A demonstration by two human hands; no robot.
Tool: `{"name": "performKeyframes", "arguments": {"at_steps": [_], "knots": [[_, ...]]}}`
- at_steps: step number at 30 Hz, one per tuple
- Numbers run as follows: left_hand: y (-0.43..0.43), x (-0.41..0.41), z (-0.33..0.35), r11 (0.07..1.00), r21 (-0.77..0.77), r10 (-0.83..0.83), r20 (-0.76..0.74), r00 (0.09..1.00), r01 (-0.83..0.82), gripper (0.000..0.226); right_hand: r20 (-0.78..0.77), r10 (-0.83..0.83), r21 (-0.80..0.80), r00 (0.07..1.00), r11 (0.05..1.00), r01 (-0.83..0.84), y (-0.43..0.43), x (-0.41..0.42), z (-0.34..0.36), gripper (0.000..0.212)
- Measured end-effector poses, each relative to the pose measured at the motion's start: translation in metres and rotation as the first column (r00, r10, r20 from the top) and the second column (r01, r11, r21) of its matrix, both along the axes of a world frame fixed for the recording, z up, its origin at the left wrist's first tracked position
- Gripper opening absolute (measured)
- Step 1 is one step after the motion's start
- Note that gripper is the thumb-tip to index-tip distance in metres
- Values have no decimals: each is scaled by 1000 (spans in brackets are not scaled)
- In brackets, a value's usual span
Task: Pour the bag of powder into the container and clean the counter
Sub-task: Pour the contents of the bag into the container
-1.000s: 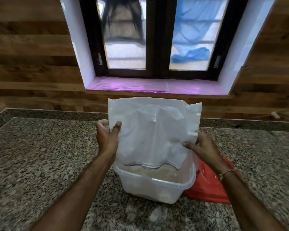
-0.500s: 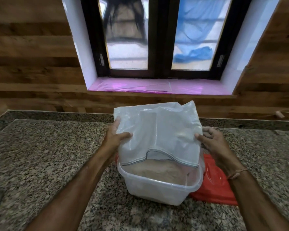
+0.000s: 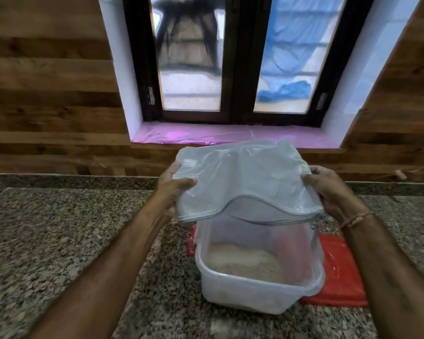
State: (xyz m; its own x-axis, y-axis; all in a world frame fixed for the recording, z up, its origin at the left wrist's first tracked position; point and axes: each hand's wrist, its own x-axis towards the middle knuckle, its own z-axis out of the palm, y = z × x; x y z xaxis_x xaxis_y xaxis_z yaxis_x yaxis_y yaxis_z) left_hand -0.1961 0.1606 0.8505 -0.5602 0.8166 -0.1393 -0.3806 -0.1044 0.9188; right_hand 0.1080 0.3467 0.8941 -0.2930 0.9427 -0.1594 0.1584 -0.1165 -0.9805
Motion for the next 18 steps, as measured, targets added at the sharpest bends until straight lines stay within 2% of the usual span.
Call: {"name": "performKeyframes", "arguments": {"at_steps": [5, 7, 11, 14, 16, 18], "knots": [[-49, -89, -10, 984, -113, 143, 15, 990, -140, 37, 12, 173, -96, 985, 980, -171, -40, -98, 18, 19], [-85, -131, -33, 968, -169, 190, 16, 982, -185, 43, 35, 262, -131, 964, 958, -256, -63, -144, 7, 13], [-160, -190, -87, 941, -322, 109, -19, 994, -109, 80, 153, 419, -148, 895, 905, -398, -104, -226, -41, 15], [-203, -210, -129, 900, -424, 119, 15, 993, -101, 92, 290, 377, -187, 880, 924, -334, -129, -270, -97, 47], [-224, -216, -153, 861, -466, 171, -110, 979, -203, 87, 326, 335, -215, 884, 937, -276, -145, -287, -133, 37], [-241, -215, -174, 827, -478, 218, -213, 952, -297, 62, 403, 304, -261, 863, 942, -210, -158, -291, -168, 17]]}}
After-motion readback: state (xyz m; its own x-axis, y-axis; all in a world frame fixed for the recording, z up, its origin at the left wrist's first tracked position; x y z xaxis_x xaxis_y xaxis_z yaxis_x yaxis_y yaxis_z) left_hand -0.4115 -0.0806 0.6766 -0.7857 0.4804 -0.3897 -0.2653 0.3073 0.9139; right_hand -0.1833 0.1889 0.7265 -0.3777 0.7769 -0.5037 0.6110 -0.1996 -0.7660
